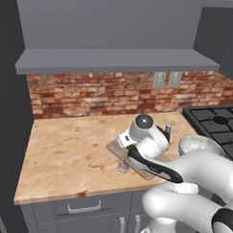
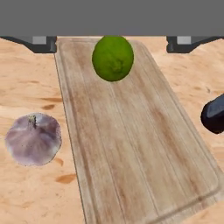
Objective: Open the cabinet. Place the bowl and condiment on the counter. Then place the lime and garlic on the cutting board.
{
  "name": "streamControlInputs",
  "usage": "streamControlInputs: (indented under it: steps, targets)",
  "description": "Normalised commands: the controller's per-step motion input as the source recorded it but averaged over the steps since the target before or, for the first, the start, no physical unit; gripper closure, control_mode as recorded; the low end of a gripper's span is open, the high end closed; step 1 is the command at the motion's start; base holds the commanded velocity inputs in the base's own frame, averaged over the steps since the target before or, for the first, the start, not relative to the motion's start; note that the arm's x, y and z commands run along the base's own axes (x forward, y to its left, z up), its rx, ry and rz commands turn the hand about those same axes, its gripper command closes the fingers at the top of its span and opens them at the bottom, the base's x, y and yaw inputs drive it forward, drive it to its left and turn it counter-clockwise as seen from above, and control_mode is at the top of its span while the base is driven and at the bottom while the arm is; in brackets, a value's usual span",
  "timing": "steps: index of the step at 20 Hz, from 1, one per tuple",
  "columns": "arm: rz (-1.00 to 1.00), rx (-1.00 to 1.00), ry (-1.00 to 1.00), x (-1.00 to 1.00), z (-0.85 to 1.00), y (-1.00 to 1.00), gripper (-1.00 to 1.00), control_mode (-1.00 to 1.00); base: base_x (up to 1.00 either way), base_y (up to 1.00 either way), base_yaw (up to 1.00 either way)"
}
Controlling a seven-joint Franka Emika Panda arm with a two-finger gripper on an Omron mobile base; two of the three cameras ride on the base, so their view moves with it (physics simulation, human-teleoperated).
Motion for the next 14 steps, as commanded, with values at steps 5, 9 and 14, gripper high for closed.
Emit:
streamControlInputs:
  steps: [5, 9, 14]
  targets:
    - [0.00, -0.05, 0.15, -0.19, 0.15, 0.00, -1.00, -1.00, 0.00, 0.00, 0.00]
    - [0.00, -0.05, 0.10, -0.13, 0.22, 0.00, -1.00, -1.00, 0.00, 0.00, 0.00]
    - [0.00, -0.03, 0.05, -0.28, 0.09, 0.07, -1.00, -1.00, 0.00, 0.00, 0.00]
